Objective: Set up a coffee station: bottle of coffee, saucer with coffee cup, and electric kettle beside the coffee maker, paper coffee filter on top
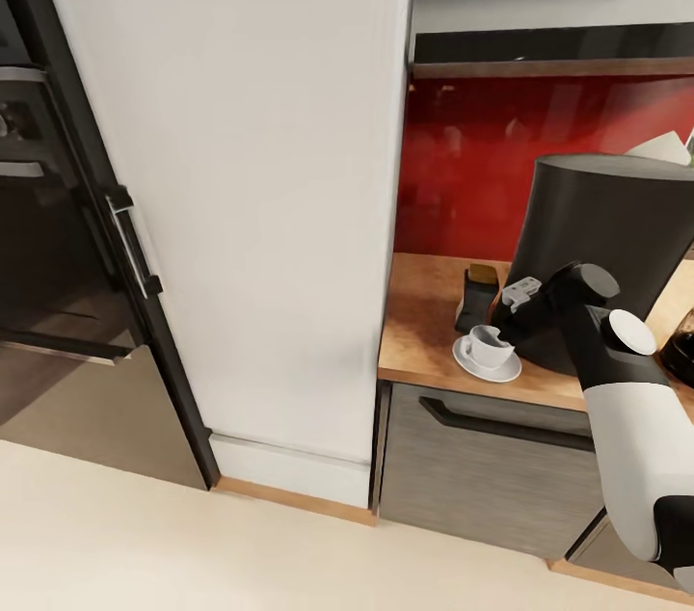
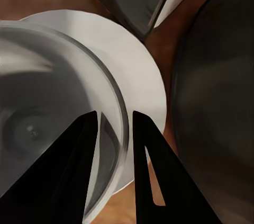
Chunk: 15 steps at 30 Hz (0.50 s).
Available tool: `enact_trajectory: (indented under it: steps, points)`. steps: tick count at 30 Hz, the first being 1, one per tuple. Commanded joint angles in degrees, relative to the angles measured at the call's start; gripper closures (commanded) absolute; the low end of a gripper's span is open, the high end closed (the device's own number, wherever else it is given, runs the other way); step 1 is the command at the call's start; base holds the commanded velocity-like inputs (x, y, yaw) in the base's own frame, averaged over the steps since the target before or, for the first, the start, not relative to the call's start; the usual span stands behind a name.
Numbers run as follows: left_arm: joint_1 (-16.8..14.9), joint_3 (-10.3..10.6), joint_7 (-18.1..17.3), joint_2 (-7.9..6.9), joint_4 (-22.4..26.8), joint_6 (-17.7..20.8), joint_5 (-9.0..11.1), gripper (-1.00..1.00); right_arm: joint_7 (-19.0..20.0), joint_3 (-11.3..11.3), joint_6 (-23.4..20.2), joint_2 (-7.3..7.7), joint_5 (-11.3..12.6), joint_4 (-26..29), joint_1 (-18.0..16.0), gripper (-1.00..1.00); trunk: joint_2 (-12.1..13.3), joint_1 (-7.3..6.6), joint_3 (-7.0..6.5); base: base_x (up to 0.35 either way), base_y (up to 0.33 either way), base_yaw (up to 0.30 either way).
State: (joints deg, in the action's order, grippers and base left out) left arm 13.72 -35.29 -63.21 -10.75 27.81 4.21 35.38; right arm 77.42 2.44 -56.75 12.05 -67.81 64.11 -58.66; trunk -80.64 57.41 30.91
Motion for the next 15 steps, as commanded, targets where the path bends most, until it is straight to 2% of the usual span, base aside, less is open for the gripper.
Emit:
enact_trajectory:
  steps: [1, 15]
  points:
    - [0.0, 0.0, -0.1, 0.00, 0.1, 0.4, 0.3, -1.00, 0.6, 0.0, -0.5, -0.01, -0.5, 0.0, 0.0, 1.00, 0.0, 0.00, 0.05, 0.000, 0.000, 0.000]
    - [0.0, 0.0, -0.1, 0.00, 0.1, 0.4, 0.3, -1.00, 0.6, 0.0, -0.5, -0.01, -0.5, 0.0, 0.0, 1.00, 0.0, 0.00, 0.54, 0.000, 0.000, 0.000]
